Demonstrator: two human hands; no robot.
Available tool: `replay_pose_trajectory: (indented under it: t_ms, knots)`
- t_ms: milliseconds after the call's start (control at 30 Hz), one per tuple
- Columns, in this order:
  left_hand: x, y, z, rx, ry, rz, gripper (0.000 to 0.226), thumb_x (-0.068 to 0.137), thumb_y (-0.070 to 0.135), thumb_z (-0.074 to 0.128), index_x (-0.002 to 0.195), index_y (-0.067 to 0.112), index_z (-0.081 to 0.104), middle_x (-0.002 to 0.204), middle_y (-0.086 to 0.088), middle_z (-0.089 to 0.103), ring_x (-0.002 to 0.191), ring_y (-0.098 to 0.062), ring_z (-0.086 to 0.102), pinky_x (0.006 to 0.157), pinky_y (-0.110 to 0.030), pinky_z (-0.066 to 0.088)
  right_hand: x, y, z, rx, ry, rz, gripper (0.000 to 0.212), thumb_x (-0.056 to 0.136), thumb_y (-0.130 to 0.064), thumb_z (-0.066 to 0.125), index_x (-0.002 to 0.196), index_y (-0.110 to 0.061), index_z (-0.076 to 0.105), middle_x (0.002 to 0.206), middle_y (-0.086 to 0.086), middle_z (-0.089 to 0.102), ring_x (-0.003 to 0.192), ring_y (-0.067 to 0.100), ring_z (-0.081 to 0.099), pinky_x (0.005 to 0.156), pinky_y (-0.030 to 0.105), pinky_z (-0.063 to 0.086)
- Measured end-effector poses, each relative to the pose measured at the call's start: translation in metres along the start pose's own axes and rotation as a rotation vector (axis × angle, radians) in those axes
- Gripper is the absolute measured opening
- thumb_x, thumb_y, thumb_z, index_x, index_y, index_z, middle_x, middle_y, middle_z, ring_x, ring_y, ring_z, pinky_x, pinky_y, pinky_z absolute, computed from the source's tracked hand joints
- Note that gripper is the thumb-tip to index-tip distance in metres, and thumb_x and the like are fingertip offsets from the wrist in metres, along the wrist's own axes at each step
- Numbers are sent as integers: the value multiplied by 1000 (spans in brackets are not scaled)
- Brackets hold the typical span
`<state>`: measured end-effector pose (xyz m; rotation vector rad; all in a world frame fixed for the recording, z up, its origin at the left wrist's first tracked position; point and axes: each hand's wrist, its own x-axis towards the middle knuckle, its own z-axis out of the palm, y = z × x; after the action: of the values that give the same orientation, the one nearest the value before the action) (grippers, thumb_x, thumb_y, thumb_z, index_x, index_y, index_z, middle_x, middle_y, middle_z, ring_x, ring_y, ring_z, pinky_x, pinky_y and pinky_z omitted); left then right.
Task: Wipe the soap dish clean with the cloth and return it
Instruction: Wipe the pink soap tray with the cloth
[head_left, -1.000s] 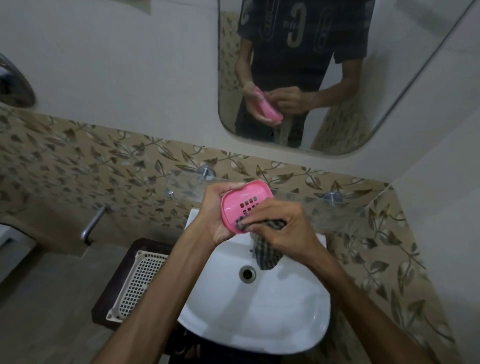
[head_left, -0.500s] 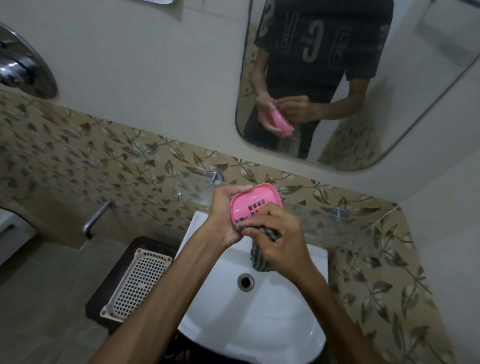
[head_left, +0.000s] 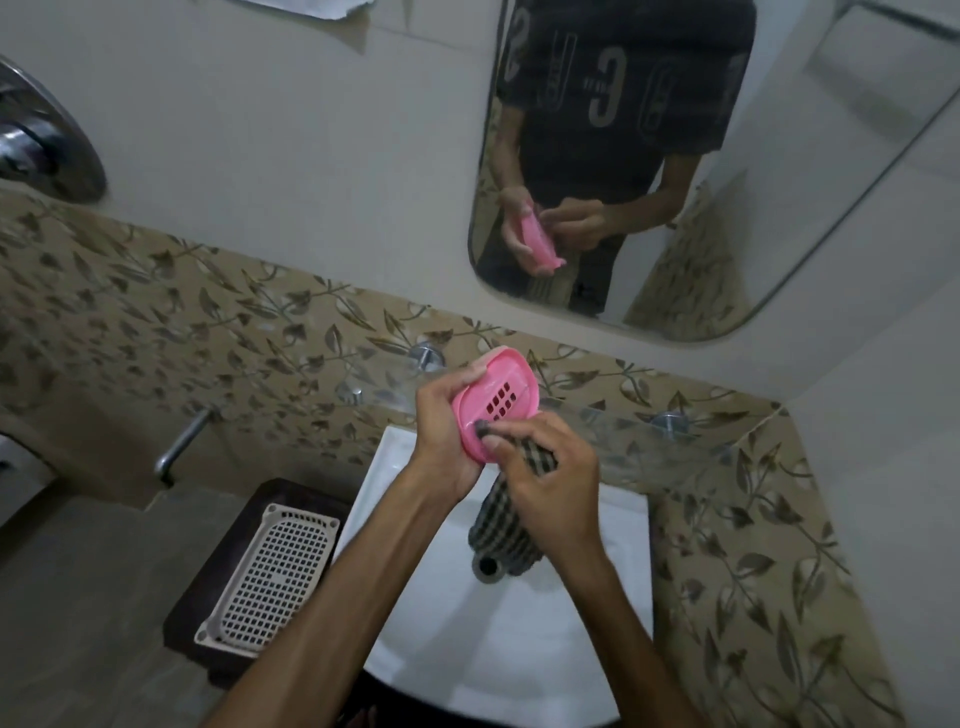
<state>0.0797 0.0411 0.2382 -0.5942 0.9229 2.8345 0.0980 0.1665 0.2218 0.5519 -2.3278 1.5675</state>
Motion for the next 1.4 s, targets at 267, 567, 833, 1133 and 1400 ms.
replay_pose_trajectory:
  t_ms: [267,567,833,1133,1400]
  knots:
    - [2,-10,1,4,-15,65,43,90,22,57,128,5,68,99,-17,70,88,-31,68,72,-37,60,3,-6,1,20,67,47,24,83,-7,82,95,-27,81,94,-11,74,90,6,70,82,18,54]
    - [3,-24,7,135,8,170,40,105,25,43,133,11,67,123,-17,73,114,-34,68,98,-46,58,5,-25,2,53,193,197,17,84,-14,82,92,-28,79,85,-16,77,82,1,73,79,21,60]
    - [5,-34,0,308,47,339,36,110,23,39,138,17,63,135,-13,67,125,-35,65,101,-47,58,10,-38,13,43,296,328,21,87,-15,79,86,-36,76,78,-22,74,78,-7,71,77,15,59]
    - [4,-35,-7,342,13,410,36,109,15,37,139,13,57,136,-12,64,123,-32,64,97,-39,59,7,-38,16,53,251,346,20,87,-14,78,87,-34,76,81,-16,76,77,-4,71,68,9,54]
    - [1,-34,-8,361,-23,450,41,102,26,45,140,15,57,136,-11,64,117,-23,68,88,-34,61,21,-37,14,75,268,422,17,87,-15,79,88,-31,78,81,-19,75,77,-6,70,74,12,58]
